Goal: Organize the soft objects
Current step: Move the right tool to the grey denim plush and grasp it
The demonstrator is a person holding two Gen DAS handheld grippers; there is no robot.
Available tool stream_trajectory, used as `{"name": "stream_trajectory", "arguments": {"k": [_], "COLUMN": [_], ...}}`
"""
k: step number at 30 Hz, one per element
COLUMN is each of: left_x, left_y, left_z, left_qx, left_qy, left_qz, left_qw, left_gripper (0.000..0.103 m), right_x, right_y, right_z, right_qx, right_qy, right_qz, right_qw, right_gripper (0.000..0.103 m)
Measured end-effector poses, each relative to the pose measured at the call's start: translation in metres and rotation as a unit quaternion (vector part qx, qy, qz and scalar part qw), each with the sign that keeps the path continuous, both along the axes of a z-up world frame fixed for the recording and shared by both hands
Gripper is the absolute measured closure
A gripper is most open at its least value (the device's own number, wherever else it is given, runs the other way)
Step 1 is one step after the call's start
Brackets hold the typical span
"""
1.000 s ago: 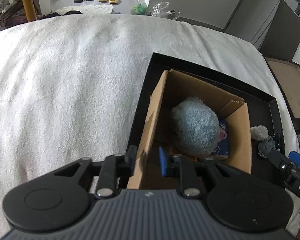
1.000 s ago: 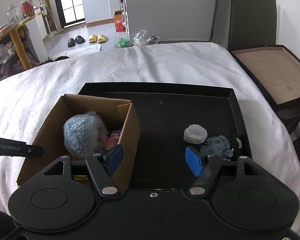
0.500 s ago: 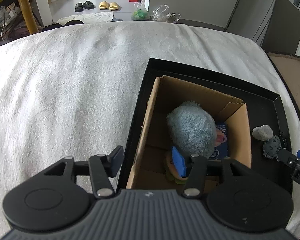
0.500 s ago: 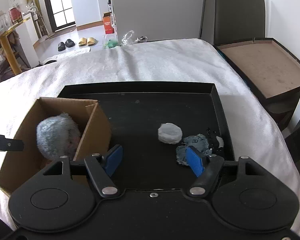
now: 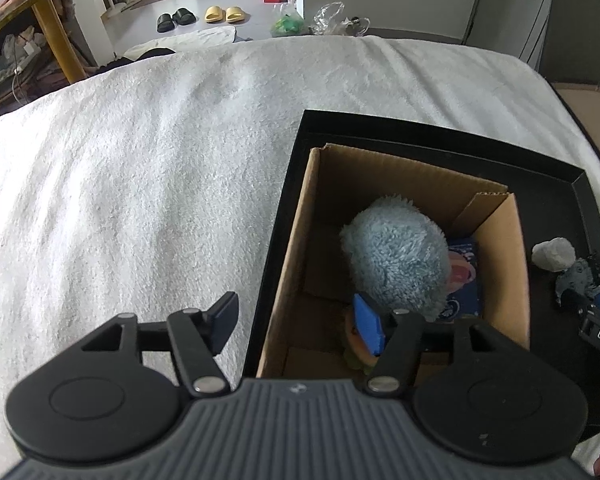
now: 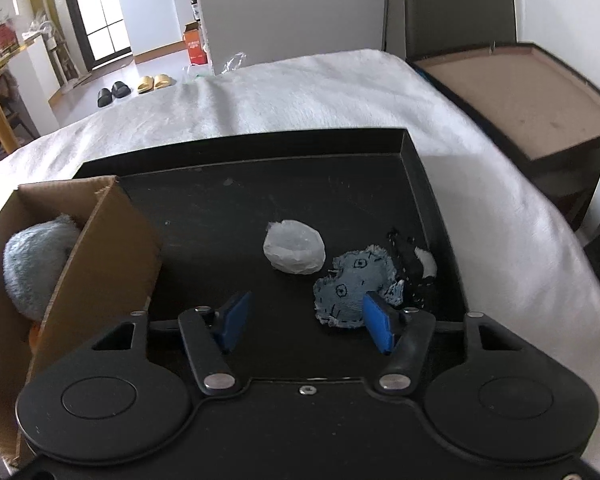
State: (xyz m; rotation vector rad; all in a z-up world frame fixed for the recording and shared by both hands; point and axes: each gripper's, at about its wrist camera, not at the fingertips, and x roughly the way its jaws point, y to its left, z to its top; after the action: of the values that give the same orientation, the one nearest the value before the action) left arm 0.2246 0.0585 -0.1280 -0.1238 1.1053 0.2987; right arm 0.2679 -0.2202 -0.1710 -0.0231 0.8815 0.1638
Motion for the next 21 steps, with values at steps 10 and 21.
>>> {"name": "stream_trajectory", "arguments": {"k": [10, 21], "left_x": [0.01, 0.013], "left_y": [-0.002, 0.001], "left_z": [-0.004, -0.007], "left_qx": [0.021, 0.021], "left_qy": [0.011, 0.02], "left_qz": [0.001, 0.006], "left_qw": [0.9997, 0.9996], "left_gripper": [0.041, 0.041], "right_x": [0.021, 0.031], "right_y": [-0.012, -0.008], "right_z": [-0.023, -0.039], "right_qx": [0.0, -0.03], "right_qy": [0.011, 0.02], "right_qz": [-0.031, -0.034], "right_qw": [0.999, 0.999], "right_gripper": [0.043, 0.049]}}
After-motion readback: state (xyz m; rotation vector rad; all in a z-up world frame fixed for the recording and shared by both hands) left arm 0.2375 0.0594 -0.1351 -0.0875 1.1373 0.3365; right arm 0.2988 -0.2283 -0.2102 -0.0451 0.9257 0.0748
